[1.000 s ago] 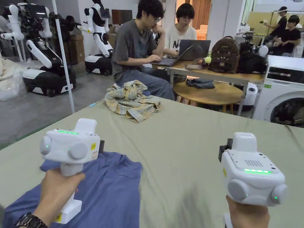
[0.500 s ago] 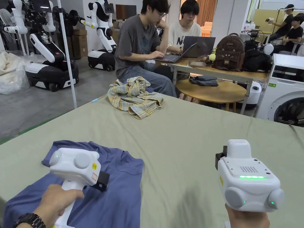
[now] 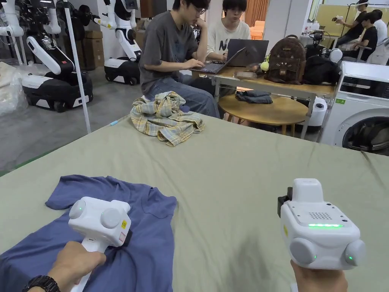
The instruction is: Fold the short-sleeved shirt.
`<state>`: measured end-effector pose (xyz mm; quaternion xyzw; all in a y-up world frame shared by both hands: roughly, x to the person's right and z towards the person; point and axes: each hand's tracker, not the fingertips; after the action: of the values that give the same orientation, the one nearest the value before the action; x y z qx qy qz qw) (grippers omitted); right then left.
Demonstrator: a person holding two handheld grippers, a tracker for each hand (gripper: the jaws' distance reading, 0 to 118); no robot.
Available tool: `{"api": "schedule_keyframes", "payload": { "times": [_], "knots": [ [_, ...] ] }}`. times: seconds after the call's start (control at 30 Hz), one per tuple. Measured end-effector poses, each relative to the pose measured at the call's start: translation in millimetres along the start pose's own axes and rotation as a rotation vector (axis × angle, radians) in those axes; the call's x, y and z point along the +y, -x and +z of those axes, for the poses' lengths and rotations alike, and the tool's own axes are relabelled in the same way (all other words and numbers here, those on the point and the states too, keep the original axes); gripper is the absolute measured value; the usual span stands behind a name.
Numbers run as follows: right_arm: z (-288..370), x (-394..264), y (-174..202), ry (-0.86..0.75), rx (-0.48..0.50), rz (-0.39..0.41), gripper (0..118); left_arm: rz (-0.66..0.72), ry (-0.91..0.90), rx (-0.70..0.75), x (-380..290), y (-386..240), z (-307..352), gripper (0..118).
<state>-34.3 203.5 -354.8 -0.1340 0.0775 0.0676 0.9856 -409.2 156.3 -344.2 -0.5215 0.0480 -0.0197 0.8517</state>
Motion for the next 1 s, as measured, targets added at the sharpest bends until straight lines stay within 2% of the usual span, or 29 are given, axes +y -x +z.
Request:
{"api": "schedule_keyframes", "payload": {
  "times": [0.17, 0.23, 0.4, 0.57, 0.8, 1.0],
  "knots": [
    [2.9, -3.5, -7.0, 0.001, -0.010, -0.023, 0, 0.111, -0.108, -0.069, -8.0, 18.0, 17.5, 0],
    [4.1, -3.4, -10.8, -0.002, -0.016, -0.033, 0, 0.053, -0.210, -0.049, -10.5, 13.5, 32.4, 0],
    [5.1, 1.4, -22.2, -0.011, -0.033, -0.043, 0, 0.106, -0.338, -0.138, 7.6, 15.6, 76.9, 0],
    [9.9, 7.7, -34.4, -0.028, -0.055, -0.055, 0, 0.040, -0.484, -0.205, 38.1, -10.5, 128.4, 0],
    [17.9, 10.1, -60.7, -0.037, -0.109, -0.080, 0, -0.063, -0.623, -0.351, 87.8, -85.9, 181.9, 0],
    [43.1, 5.9, -103.3, -0.046, -0.198, -0.107, 0, -0.183, -0.673, -0.524, 128.1, -178.6, 216.8, 0]
  ]
}}
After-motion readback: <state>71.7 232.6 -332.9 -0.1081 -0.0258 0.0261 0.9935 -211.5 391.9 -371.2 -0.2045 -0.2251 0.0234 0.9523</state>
